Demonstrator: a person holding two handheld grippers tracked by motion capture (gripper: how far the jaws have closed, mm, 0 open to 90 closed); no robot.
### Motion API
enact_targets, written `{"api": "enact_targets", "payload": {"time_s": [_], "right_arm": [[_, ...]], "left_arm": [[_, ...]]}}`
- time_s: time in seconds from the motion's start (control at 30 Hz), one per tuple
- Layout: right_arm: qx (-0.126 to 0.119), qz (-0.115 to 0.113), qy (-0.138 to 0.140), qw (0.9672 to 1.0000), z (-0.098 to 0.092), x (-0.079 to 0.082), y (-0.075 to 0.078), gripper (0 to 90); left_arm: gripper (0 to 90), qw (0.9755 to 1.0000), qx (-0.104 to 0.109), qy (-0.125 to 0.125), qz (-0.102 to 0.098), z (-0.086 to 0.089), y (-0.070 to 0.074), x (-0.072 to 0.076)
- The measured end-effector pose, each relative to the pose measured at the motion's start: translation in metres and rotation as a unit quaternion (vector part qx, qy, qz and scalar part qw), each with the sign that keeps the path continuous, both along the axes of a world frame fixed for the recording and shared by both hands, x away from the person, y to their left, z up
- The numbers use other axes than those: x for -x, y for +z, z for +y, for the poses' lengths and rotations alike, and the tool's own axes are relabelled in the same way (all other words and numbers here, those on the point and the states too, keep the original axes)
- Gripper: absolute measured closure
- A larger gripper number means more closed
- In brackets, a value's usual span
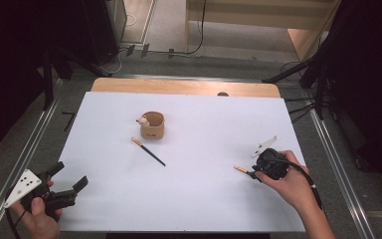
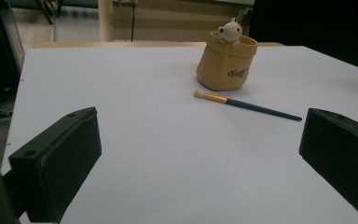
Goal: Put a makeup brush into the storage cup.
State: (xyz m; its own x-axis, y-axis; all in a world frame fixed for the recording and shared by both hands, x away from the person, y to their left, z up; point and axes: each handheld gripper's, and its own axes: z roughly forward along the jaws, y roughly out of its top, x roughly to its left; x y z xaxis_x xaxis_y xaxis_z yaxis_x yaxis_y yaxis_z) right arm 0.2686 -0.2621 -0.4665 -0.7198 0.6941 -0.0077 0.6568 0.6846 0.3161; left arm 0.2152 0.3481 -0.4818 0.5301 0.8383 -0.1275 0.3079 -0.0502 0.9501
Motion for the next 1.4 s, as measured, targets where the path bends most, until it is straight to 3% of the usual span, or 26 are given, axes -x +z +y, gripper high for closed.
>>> {"api": "enact_targets", "payload": {"time_s": [0.33,0.7,0.87,0.97,1.1,1.33,1.37,1.4], "right_arm": [[0.033,0.011,0.003,0.9994,0.005,-0.006,-0.007,70.5],[0.043,0.042,0.008,0.9981,0.005,-0.012,-0.016,79.6],[0.047,0.039,0.015,0.998,0.006,-0.011,-0.017,84.6],[0.051,0.035,0.02,0.9979,0.007,-0.01,-0.017,84.7],[0.037,0.022,0.013,0.999,0.006,-0.008,-0.015,84.8],[-0.006,-0.016,0.007,0.9998,0.006,-0.004,-0.006,84.8],[-0.022,-0.033,0.002,0.9992,0.006,-0.003,-0.003,84.8],[-0.022,-0.039,0.001,0.999,0.007,-0.002,-0.002,84.8]], "left_arm": [[0.0,1.0,0.0,0.001,0.001,0.0,0.0,0.0],[0.0,1.0,-0.001,0.001,0.001,0.001,0.0,0.0],[0.0,1.0,-0.001,-0.001,0.001,0.0,-0.001,0.0],[0.0,1.0,-0.004,-0.003,0.003,-0.002,-0.001,0.0],[0.0,1.0,-0.004,-0.004,0.003,-0.003,-0.001,0.0],[0.0,1.0,0.0,-0.007,0.004,-0.008,-0.001,0.0],[0.0,0.9999,-0.001,-0.009,0.004,-0.01,0.0,0.0],[0.0,0.9999,-0.001,-0.009,0.004,-0.01,0.0,0.0]]}}
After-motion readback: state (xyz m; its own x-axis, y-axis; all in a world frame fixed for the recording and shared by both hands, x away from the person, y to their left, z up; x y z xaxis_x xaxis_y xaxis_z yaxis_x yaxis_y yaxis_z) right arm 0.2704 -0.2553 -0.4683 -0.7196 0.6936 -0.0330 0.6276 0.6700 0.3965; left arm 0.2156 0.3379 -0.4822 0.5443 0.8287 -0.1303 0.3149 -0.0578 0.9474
